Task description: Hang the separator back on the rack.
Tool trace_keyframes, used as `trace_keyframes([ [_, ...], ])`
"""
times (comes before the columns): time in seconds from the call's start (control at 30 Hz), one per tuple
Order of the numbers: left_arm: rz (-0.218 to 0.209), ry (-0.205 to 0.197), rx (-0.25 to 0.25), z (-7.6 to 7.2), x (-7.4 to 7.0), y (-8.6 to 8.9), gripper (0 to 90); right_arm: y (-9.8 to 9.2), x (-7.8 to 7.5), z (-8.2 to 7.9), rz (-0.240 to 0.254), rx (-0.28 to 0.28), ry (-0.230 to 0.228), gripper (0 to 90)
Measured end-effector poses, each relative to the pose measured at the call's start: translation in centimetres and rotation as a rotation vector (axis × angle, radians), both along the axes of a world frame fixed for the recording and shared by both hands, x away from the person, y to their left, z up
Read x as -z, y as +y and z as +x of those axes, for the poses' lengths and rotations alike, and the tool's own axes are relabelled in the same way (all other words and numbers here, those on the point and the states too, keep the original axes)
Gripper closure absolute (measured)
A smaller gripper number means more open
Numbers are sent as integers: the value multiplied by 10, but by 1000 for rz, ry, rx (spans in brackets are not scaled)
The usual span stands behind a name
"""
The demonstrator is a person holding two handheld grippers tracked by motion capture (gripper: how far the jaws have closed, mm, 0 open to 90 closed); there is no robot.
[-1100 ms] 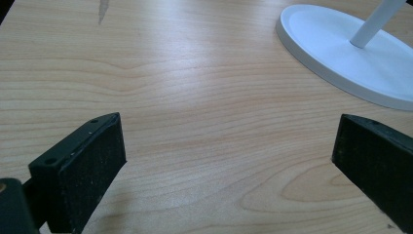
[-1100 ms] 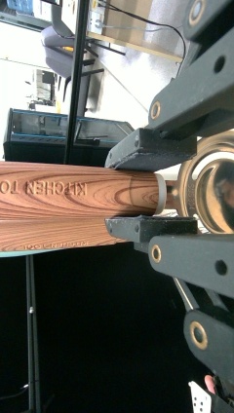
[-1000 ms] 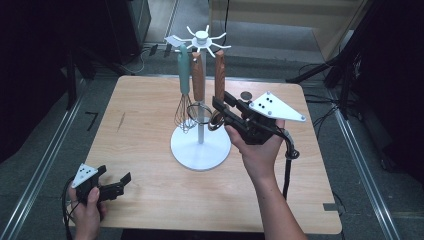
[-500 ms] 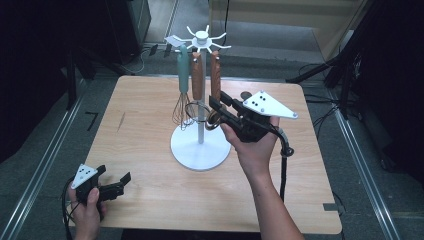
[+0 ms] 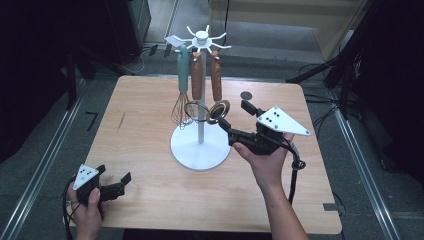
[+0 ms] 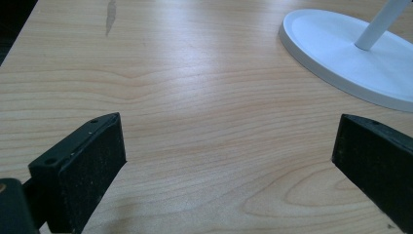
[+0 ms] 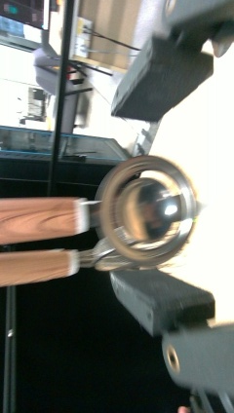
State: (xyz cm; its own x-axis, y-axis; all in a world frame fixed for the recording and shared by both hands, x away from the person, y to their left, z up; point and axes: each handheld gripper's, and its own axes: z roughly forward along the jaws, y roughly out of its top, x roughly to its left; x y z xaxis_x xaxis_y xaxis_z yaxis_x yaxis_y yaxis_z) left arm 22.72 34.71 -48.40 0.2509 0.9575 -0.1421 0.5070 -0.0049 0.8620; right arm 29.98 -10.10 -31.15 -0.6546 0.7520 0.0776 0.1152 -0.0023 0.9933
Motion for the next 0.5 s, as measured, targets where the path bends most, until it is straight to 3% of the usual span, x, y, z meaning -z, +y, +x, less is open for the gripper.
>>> trace_keyframes([
  [0.37, 4, -1, -3, -1, 0, -1, 0, -26, 43, -9, -29, 41, 55, 92],
  [0.5, 2, -3, -1, -1, 0, -1, 0, -35, 59, -14, 7, 24, 65, 1],
])
